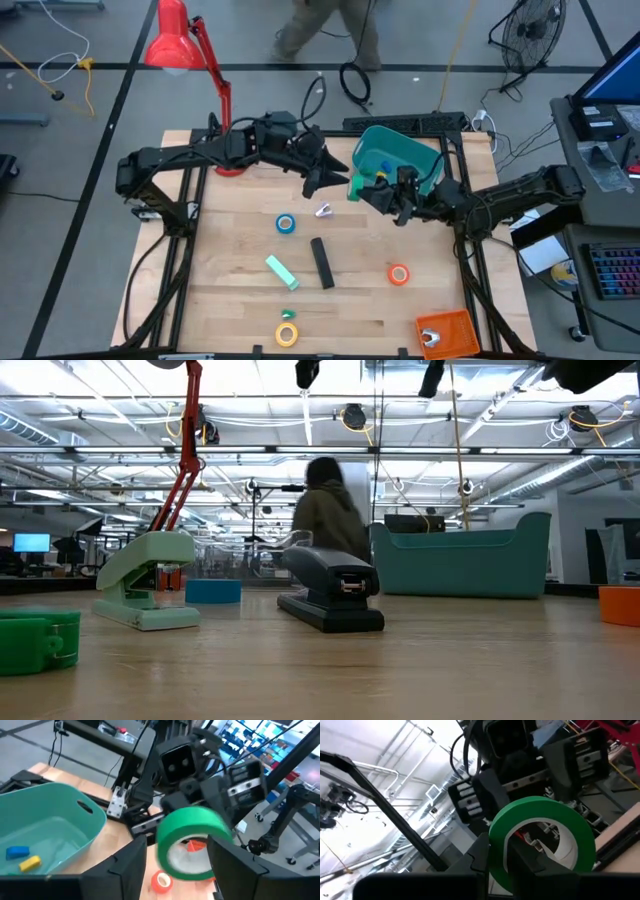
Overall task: Pick and place Stapler, Stapler remover, tape
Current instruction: Put the green tape into the transparent bin
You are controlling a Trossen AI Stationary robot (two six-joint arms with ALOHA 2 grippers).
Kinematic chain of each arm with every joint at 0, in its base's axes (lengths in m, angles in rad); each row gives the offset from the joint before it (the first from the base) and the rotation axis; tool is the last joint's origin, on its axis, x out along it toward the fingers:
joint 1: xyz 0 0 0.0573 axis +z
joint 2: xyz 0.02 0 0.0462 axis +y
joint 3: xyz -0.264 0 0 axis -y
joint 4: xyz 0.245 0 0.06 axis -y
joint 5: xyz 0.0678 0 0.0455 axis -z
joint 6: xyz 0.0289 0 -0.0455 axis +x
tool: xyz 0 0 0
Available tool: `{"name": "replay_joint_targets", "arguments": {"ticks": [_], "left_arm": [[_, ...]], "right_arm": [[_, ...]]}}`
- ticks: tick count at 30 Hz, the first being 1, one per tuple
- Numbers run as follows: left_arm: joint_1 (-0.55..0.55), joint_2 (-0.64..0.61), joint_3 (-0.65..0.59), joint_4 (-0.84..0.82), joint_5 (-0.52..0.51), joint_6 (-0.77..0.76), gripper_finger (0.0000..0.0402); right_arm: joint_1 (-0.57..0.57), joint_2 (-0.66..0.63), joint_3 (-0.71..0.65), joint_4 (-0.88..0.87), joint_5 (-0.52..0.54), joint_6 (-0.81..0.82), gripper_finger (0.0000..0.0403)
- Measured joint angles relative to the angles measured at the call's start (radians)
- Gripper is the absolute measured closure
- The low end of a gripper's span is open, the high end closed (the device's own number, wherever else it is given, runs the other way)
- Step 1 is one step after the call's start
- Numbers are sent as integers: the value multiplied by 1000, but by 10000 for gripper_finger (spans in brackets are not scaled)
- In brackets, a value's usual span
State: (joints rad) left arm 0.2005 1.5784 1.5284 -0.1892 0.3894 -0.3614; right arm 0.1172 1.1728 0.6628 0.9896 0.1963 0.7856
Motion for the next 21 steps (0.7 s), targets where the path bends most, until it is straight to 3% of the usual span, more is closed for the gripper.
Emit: {"name": "replay_joint_targets", "arguments": {"ticks": [6,21], "left_arm": [[0,11,0,12,25,18,217],[-27,82,0,143,56,0,217]], "right_arm": [[-7,5,0,24,-12,12,374],[-4,4,0,82,-18,37,374]]}}
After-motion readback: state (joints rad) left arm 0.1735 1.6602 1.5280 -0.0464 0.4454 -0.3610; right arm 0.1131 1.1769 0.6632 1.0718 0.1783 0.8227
